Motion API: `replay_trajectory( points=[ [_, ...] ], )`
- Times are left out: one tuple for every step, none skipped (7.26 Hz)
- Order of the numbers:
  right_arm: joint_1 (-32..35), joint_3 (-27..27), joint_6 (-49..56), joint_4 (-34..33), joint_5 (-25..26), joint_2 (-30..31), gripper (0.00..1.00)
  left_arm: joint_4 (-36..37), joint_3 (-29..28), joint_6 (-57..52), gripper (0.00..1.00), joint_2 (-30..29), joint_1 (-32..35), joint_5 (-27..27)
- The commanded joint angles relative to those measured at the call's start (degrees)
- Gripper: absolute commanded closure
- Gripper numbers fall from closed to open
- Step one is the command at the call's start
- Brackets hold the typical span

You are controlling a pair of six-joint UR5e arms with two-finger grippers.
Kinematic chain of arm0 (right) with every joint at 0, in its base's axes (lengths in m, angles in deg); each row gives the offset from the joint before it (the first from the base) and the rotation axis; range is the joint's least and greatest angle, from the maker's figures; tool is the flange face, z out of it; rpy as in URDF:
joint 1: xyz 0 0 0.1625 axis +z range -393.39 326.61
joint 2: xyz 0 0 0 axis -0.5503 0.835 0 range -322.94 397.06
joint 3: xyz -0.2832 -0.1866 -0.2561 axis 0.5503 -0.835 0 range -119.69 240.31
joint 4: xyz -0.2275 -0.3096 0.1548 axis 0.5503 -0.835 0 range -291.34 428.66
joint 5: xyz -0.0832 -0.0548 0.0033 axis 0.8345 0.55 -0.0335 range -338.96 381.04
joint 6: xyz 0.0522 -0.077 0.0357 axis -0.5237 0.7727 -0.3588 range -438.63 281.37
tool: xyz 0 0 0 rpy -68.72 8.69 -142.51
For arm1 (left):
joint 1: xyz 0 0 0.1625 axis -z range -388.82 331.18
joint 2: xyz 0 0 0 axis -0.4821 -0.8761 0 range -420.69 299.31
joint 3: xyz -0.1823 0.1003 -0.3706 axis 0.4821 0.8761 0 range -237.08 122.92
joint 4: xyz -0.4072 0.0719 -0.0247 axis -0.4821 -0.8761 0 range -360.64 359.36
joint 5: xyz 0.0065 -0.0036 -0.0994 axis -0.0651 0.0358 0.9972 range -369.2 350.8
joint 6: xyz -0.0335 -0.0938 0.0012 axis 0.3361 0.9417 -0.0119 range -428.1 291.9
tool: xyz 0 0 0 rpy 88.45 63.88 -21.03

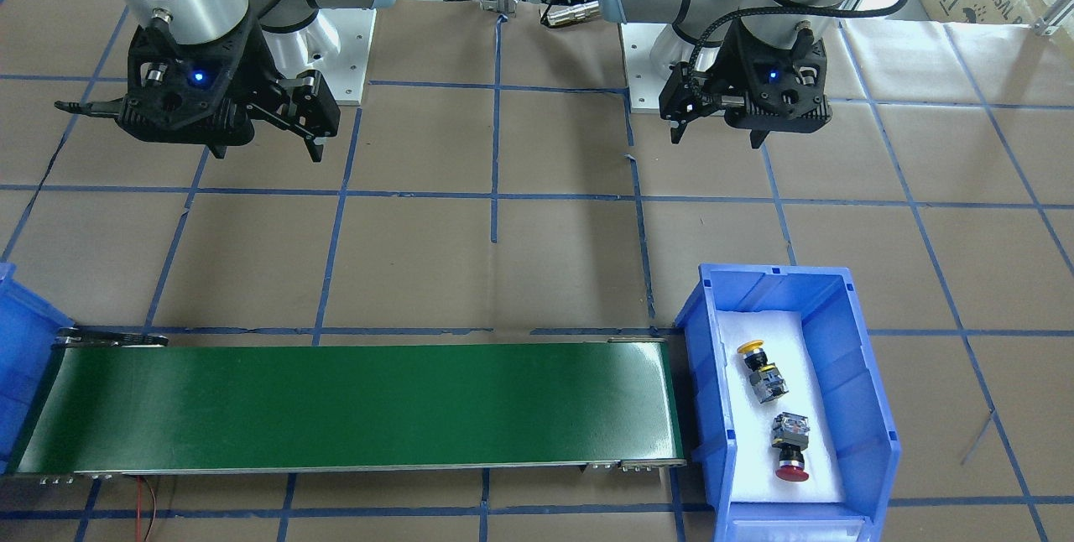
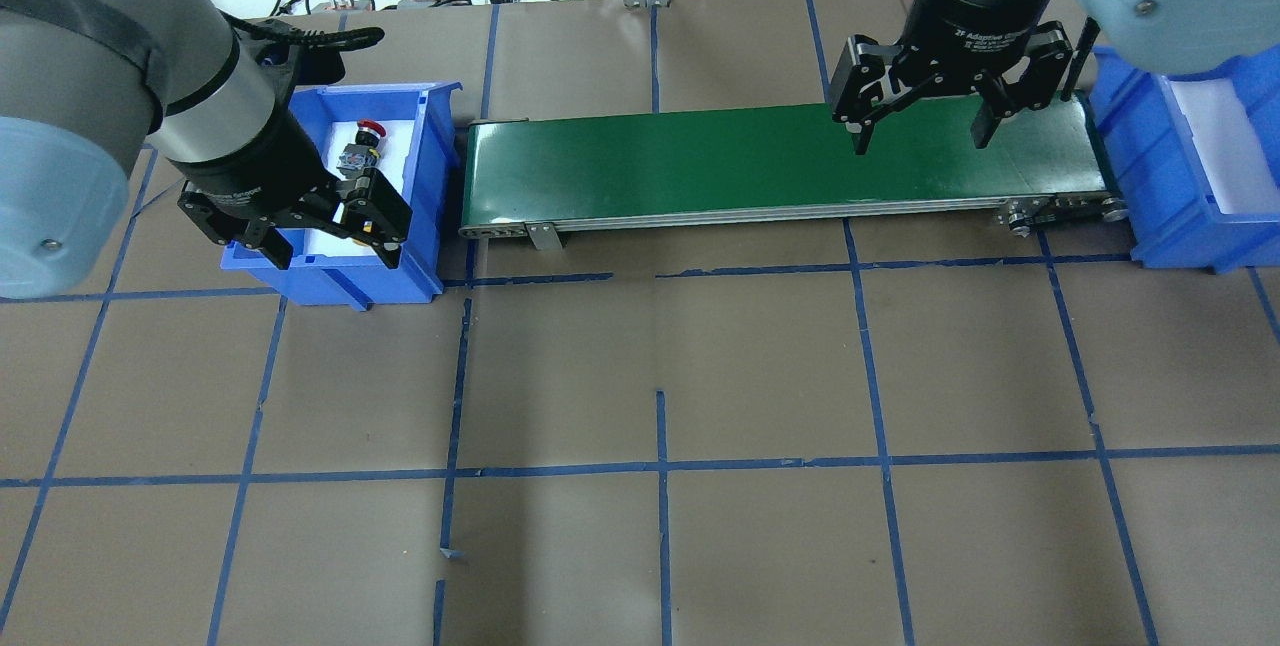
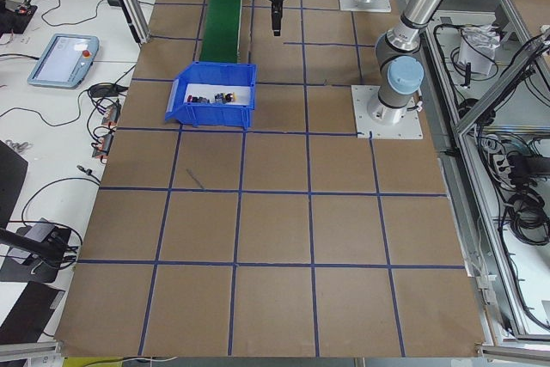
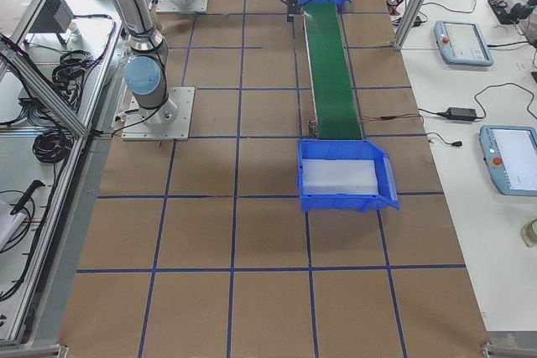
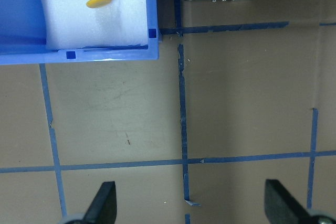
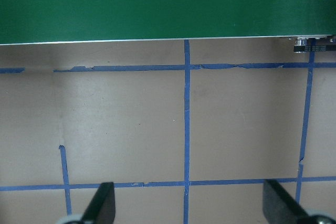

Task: Transport two buttons from left to right
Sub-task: 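Lower the left gripper into the near bin and grasp the yellow-capped button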

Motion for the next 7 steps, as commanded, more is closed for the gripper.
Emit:
replay_trajectory(
  points=[
    [0.2, 0.3, 0.0, 0.1, 0.0, 0.3, 0.00, 0.1, 0.1, -0.1, 0.00, 0.0, 0.0, 0.0],
    [0.1, 0.2, 0.0, 0.0, 0.0, 0.2, 0.00, 0.2, 0.1, -0.1, 0.00, 0.0, 0.0, 0.1],
    [0.1, 0.5, -0.1, 0.2, 0.1, 0.2, 0.00, 0.2, 0.1, -0.2, 0.00, -0.1, -0.3, 0.2],
    [0.1, 0.4, 0.0, 0.1, 0.2, 0.2, 0.00, 0.2, -0.2, -0.5, 0.00, -0.4, -0.6, 0.2],
    [0.2, 0.4, 0.0, -0.1, -0.1, 0.3, 0.00, 0.2, -1.5, -0.4, 0.00, -1.3, -1.0, 0.2],
    [0.2, 0.3, 0.0, -0.1, -0.1, 0.3, 0.00, 0.2, -3.7, -0.5, 0.00, -2.4, -3.4, -0.3],
    [0.2, 0.4, 0.0, 0.1, 0.1, 0.2, 0.00, -0.1, -6.4, -0.8, 0.00, -5.2, -6.6, -0.3]
  ],
)
